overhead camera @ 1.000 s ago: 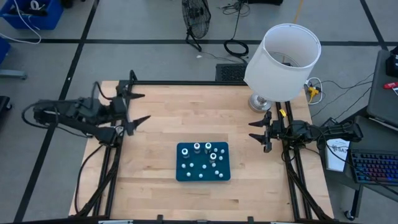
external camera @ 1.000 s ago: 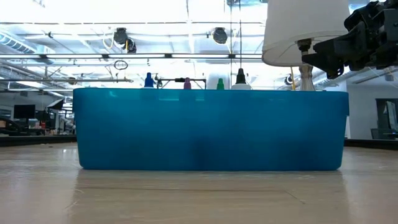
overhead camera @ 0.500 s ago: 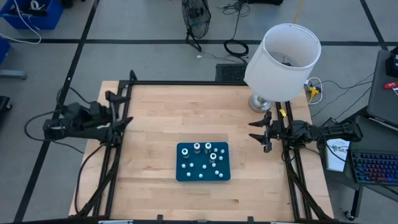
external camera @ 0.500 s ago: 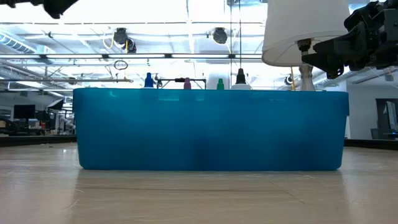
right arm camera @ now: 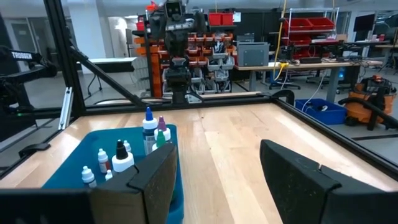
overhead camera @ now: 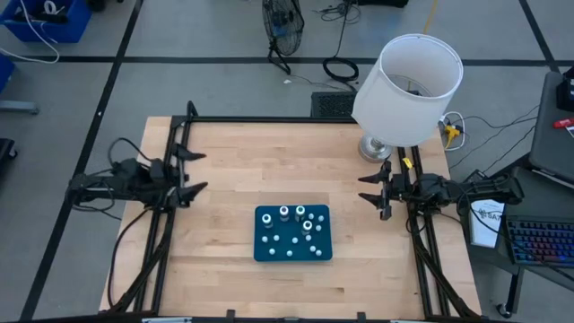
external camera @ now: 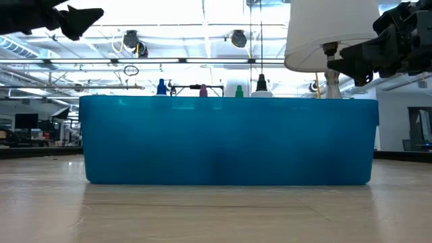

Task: Pick & Place food coloring
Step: Return to Home Position

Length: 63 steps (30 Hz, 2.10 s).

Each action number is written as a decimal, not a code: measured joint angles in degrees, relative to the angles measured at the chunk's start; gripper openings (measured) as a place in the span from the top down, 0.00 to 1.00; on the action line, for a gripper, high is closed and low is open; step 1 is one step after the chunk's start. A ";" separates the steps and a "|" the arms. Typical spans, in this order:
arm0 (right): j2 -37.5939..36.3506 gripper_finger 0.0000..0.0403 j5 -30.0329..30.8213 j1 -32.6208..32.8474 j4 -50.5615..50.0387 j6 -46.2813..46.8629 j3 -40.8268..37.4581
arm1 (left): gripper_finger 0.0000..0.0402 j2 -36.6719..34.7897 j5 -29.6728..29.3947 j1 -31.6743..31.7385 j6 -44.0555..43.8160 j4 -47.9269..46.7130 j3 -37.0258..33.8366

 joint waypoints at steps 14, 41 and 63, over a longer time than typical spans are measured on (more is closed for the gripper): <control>-0.02 0.46 0.00 0.00 0.00 0.00 0.00 | 0.01 -0.19 5.29 3.91 -3.47 1.03 -8.27; -0.04 0.46 0.00 0.00 0.00 0.00 0.00 | 0.01 0.30 6.15 12.33 -6.82 -10.54 -10.40; -0.04 0.45 0.00 0.00 0.00 0.00 0.00 | 0.01 0.30 5.72 12.33 -7.42 -7.78 -10.50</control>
